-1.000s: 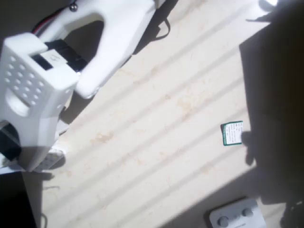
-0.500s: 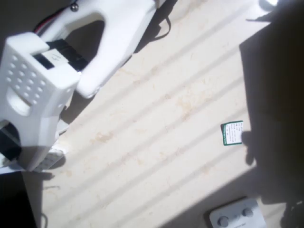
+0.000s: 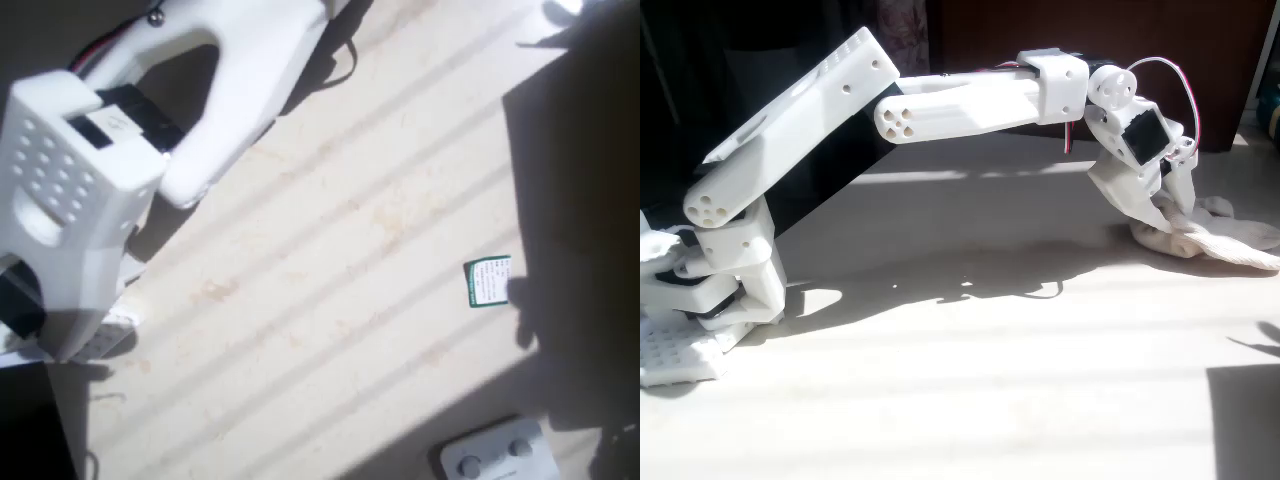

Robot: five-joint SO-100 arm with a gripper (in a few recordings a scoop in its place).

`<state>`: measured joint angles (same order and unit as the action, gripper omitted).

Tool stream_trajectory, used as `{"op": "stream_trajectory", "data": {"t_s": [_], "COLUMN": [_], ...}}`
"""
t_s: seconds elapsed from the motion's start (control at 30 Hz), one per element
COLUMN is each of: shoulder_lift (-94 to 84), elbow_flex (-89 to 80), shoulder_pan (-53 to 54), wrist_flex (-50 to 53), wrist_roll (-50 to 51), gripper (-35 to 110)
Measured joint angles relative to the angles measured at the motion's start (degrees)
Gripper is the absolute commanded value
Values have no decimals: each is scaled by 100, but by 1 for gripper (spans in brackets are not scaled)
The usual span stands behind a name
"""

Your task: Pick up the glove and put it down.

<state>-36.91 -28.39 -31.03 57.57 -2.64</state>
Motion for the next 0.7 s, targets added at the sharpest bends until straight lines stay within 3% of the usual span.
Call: {"op": "stream_trajectory", "data": {"t_s": [0.7], "shoulder_lift": [-1512], "elbow_flex": [0], "shoulder_pan": [3111], "wrist_flex": [2461], "wrist_roll": [-870], "gripper": [0]}}
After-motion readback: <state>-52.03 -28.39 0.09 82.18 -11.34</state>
